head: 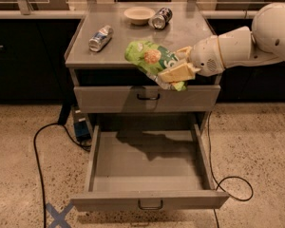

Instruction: Place green rice chip bag into middle drawer

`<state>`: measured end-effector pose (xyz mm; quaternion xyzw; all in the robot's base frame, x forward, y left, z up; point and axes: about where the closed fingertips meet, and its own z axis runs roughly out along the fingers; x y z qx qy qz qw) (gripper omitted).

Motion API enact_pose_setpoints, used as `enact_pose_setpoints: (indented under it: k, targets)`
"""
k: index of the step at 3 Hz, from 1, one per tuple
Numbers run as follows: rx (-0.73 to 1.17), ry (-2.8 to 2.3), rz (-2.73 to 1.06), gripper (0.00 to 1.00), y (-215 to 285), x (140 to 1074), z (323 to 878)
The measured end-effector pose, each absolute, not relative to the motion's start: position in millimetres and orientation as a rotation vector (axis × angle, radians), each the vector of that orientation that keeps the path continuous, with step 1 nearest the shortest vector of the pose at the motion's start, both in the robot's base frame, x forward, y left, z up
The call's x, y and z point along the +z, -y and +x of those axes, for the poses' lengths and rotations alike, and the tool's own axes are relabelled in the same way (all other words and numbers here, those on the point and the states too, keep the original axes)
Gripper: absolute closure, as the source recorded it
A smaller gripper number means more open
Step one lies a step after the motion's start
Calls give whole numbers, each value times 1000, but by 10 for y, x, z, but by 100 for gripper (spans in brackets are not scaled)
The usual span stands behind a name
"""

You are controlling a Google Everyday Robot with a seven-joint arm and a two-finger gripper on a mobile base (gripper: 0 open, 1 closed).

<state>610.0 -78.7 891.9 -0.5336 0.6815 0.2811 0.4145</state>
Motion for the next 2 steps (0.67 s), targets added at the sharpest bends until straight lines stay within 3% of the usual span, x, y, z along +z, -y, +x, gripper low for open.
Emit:
enact_pose_setpoints:
  k: [2]
  targets:
    - [736,-1865,-1245,100,618,8215,5876]
